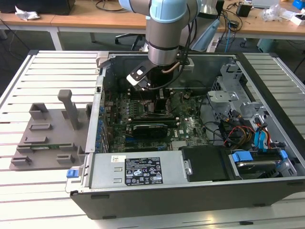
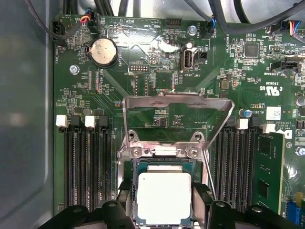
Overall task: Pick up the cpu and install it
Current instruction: 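Place the cpu into insertion slot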
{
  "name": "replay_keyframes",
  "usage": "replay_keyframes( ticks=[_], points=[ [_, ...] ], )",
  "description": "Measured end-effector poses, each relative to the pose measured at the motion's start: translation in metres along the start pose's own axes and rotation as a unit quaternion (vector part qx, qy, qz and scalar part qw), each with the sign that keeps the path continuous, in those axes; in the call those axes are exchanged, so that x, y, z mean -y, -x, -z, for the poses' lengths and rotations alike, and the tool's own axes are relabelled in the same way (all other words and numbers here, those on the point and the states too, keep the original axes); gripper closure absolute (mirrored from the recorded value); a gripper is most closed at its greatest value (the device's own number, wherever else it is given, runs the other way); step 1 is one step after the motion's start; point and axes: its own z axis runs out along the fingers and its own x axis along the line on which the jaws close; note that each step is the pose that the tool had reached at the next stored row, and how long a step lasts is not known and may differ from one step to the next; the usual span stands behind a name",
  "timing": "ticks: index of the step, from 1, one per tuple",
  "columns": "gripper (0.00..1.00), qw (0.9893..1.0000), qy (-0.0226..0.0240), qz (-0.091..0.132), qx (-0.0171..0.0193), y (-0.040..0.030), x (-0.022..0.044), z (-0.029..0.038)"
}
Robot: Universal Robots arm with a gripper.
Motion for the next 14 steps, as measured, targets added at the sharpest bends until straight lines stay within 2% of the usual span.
replay_keyframes(
  ticks=[10, 14],
  points=[
    [0.38, 1.0, 0.0, 0.0, 0.0, 0.0006, 0.0003, 0.01],
    [0.38, 1.0, 0.0001, 0.0, -0.0001, 0.0005, 0.0002, 0.0109]
  ],
)
